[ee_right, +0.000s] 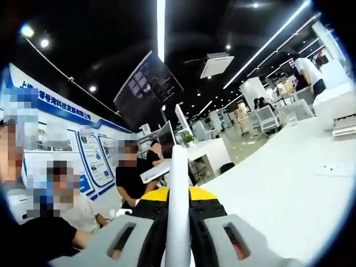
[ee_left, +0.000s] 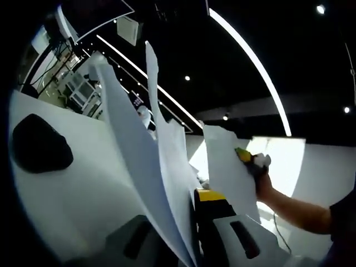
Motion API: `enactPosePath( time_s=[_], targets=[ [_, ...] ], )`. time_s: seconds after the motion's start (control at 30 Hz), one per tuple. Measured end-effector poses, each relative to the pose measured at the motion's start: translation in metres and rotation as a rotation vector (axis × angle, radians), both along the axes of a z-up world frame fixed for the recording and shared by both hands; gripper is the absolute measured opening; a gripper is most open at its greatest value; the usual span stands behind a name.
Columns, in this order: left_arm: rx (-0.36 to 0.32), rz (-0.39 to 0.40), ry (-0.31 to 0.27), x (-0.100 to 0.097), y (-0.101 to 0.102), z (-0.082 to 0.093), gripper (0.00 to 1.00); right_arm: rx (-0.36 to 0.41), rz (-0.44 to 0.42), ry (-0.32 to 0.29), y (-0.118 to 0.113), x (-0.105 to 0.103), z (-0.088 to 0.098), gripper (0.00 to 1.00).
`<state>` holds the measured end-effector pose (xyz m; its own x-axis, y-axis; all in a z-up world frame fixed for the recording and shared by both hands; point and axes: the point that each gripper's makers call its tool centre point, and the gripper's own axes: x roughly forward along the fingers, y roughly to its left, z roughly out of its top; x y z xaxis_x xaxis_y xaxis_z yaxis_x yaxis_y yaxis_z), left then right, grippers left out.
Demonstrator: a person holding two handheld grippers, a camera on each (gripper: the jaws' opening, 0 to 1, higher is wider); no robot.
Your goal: Organize the stack of printing papers by aligning and flattening the scattered papers on the table
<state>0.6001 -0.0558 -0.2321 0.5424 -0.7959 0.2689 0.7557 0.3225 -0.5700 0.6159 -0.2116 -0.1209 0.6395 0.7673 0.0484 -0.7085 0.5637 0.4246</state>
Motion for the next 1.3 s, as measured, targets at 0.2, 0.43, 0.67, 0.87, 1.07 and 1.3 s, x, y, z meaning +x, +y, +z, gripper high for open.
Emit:
enactPosePath(
  time_s=[0.2,0.43,0.67,0.87,1.07,1.3],
  targets=[
    [-0.009,-0.004,0.003,0.000,0.000,0.001,0.10,0.007,0.002,0.017,0.011,0.003,-0.007,0.07],
    [-0.013,-0.007,0.007,0.000,0.000,0.001,0.13,-0.008,-0.001,0.039,0.019,0.007,-0.017,0.07],
    [-0.014,-0.005,0.009,0.000,-0.001,0.001,0.18,-0.018,0.005,0.063,0.022,0.015,-0.024,0.07],
    [-0.020,-0.009,0.017,0.001,-0.001,0.001,0.19,0.029,0.044,0.073,0.035,0.018,-0.025,0.07],
    [-0.023,-0.013,0.019,0.001,-0.001,0.001,0.20,0.004,0.079,0.092,0.055,0.018,-0.030,0.07],
    [-0.022,-0.021,0.015,0.001,-0.002,0.000,0.20,-0.063,0.152,0.104,0.086,0.008,-0.042,0.07]
  ],
)
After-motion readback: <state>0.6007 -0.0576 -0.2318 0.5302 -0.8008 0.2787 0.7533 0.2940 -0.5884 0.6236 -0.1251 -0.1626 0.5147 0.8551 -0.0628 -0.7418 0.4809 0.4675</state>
